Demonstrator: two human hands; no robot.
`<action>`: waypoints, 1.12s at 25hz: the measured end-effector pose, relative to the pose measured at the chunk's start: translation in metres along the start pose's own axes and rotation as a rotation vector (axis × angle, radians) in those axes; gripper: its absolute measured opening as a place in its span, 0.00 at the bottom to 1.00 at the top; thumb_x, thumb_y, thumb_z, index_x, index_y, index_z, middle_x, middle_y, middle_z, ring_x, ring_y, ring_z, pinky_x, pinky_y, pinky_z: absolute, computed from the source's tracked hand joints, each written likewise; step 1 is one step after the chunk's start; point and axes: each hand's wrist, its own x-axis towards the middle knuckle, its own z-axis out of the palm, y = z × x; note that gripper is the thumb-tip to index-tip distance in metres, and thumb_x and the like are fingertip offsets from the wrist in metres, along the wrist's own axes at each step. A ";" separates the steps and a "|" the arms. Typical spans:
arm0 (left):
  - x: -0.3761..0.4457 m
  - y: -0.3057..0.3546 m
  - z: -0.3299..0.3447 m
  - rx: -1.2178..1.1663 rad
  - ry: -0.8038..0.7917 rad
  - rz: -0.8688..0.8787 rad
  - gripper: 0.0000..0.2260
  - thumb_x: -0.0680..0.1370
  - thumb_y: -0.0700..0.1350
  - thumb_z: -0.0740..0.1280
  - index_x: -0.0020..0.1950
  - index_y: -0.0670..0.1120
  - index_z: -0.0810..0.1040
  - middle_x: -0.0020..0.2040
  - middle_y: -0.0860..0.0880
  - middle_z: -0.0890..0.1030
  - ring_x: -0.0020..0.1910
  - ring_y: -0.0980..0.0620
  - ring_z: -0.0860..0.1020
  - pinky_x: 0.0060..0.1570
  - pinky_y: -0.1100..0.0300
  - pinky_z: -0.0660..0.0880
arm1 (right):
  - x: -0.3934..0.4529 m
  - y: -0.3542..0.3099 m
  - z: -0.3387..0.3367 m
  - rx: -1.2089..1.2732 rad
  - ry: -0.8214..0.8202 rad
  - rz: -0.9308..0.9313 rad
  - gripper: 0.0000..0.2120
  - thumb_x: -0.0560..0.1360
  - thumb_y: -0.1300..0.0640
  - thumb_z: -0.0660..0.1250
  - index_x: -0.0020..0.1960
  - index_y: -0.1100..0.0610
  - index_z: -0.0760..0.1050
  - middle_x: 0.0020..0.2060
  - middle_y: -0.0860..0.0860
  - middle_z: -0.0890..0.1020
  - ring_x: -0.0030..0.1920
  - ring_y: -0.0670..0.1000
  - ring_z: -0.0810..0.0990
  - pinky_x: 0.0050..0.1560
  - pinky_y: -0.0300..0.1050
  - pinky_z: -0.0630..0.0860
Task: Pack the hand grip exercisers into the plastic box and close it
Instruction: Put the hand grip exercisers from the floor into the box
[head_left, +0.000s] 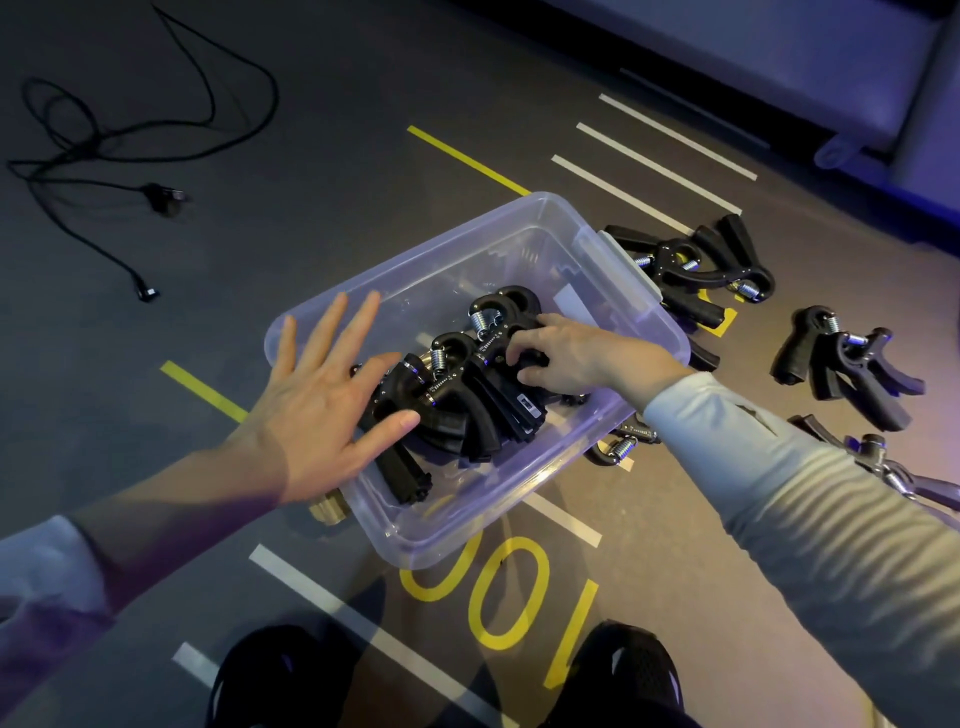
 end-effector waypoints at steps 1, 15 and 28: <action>-0.001 0.004 0.000 -0.002 -0.012 0.020 0.40 0.73 0.70 0.37 0.69 0.47 0.69 0.77 0.44 0.45 0.74 0.45 0.41 0.68 0.39 0.41 | -0.002 0.000 0.000 -0.001 -0.011 0.005 0.16 0.78 0.50 0.60 0.66 0.46 0.70 0.69 0.56 0.63 0.69 0.57 0.67 0.65 0.47 0.65; -0.001 0.008 0.003 0.054 -0.053 0.017 0.38 0.75 0.68 0.37 0.67 0.47 0.71 0.76 0.42 0.53 0.75 0.47 0.47 0.71 0.40 0.47 | -0.007 0.000 0.015 -0.232 -0.161 0.210 0.33 0.77 0.36 0.53 0.74 0.36 0.38 0.75 0.53 0.32 0.76 0.56 0.39 0.67 0.61 0.61; 0.039 0.083 -0.022 -0.038 0.039 0.204 0.35 0.75 0.66 0.44 0.72 0.44 0.63 0.76 0.42 0.52 0.75 0.41 0.49 0.68 0.37 0.45 | -0.077 0.032 0.017 0.340 0.707 0.020 0.32 0.78 0.36 0.48 0.77 0.47 0.45 0.77 0.48 0.44 0.77 0.48 0.45 0.75 0.50 0.51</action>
